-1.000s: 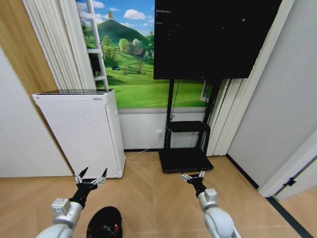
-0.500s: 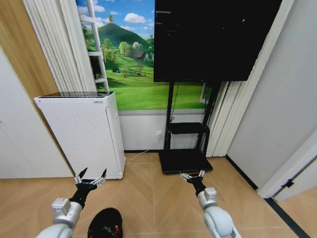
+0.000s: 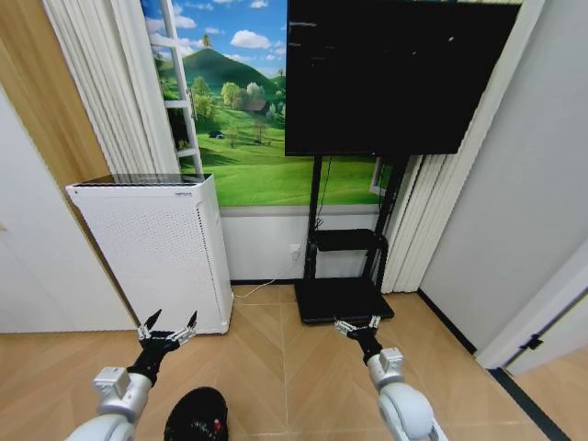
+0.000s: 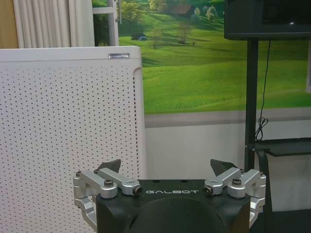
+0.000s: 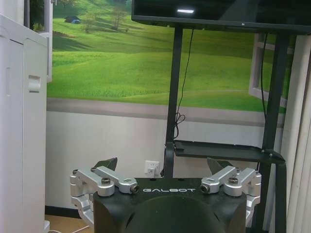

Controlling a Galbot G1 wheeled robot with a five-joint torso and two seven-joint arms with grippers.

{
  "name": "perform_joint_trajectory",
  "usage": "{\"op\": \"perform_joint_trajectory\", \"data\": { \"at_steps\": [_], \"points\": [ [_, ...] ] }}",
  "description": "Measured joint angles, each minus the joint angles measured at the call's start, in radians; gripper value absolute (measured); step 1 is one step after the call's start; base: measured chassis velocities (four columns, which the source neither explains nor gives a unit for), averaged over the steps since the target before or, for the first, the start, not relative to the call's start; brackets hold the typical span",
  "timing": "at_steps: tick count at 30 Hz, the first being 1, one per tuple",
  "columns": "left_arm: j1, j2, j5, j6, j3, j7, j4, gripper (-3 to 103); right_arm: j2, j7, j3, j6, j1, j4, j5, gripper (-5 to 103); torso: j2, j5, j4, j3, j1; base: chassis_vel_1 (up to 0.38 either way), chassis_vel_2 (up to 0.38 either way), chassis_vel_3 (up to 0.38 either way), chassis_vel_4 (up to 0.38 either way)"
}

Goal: Pick up the trash bin and place the garbage on the floor into it.

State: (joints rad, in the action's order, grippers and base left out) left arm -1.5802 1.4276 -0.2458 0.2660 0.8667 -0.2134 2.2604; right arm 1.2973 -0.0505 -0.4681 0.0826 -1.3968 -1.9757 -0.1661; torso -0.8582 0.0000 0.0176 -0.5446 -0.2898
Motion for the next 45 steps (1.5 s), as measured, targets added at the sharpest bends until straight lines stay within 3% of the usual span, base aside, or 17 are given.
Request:
{"op": "perform_joint_trajectory", "data": {
  "at_steps": [14, 45],
  "points": [
    [-0.001, -0.002, 0.000, -0.004, 0.002, -0.001, 0.002, 100, -0.002, 0.001, -0.019, -0.003, -0.021, -0.014, -0.002, 100, 0.005, 0.0001, 0.0001, 0.003, 0.002, 0.025, -0.021, -0.030, 0.027],
    [-0.006, 0.006, 0.010, -0.005, 0.003, -0.022, 0.012, 100, -0.013, 0.006, -0.028, -0.020, -0.018, 0.004, -0.012, 100, 0.011, -0.0001, 0.0002, 0.007, 0.005, 0.164, -0.184, -0.164, 0.185]
  ]
}}
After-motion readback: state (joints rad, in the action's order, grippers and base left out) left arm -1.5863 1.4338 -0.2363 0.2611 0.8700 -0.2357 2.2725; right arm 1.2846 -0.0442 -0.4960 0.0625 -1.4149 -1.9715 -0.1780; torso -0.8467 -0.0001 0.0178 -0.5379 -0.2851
